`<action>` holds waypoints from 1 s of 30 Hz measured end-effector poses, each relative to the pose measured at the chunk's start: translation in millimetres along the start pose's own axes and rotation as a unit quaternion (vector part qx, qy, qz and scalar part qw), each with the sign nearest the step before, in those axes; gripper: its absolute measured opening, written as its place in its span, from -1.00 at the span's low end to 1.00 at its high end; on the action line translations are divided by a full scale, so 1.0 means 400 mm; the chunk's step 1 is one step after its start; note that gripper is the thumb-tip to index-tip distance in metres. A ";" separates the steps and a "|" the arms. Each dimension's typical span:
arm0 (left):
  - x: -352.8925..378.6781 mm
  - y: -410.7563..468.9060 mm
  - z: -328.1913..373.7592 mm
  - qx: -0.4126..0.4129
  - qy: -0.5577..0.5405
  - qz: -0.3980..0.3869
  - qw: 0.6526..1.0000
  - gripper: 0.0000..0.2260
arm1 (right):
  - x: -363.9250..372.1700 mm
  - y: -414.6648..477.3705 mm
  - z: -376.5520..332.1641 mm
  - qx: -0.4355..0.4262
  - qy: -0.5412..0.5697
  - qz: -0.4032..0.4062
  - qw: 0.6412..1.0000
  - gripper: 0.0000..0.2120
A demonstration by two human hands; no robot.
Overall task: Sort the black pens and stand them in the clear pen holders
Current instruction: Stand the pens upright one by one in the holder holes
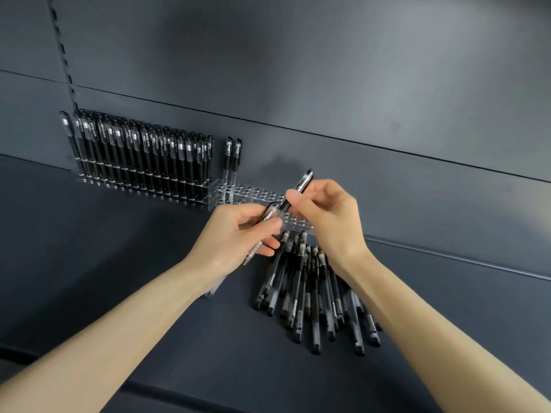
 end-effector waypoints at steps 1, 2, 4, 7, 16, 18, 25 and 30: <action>-0.014 0.015 -0.008 -0.007 -0.013 -0.005 1.000 -0.90 | 0.010 0.012 -0.005 -0.004 0.010 0.013 1.000 -0.82; -0.029 0.031 -0.016 -0.010 -0.019 -0.010 1.000 -0.89 | 0.022 0.027 -0.008 -0.007 0.019 0.026 0.999 -0.80; -0.068 0.071 -0.030 0.011 0.012 -0.011 1.000 -0.85 | 0.049 0.060 -0.018 -0.019 0.027 0.055 0.998 -0.78; -0.143 0.133 -0.039 0.057 0.090 0.002 0.994 -0.80 | 0.078 0.119 -0.029 -0.055 -0.013 0.109 0.992 -0.70; -0.255 0.253 -0.115 0.043 0.050 0.010 0.998 -0.75 | 0.173 0.250 -0.005 -0.144 -0.149 0.212 0.955 -0.61; -0.258 0.249 -0.126 0.050 0.031 0.019 0.998 -0.75 | 0.188 0.267 0.001 -0.157 -0.166 0.217 0.949 -0.64; -0.261 0.238 -0.130 0.088 0.004 0.026 0.996 -0.75 | 0.215 0.298 0.035 -0.183 -0.252 0.186 0.932 -0.69; -0.271 0.242 -0.144 0.081 -0.013 0.039 0.996 -0.77 | 0.217 0.314 0.063 -0.160 -0.301 0.132 0.931 -0.73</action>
Point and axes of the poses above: each hand's wrist, its own y-axis towards the middle knuckle, its own x-axis out of the palm, z = x × y, the point moved 5 cm from there along y, towards the middle knuckle, and after that the axes turned 3 degrees about x, right-handed, at the moved point
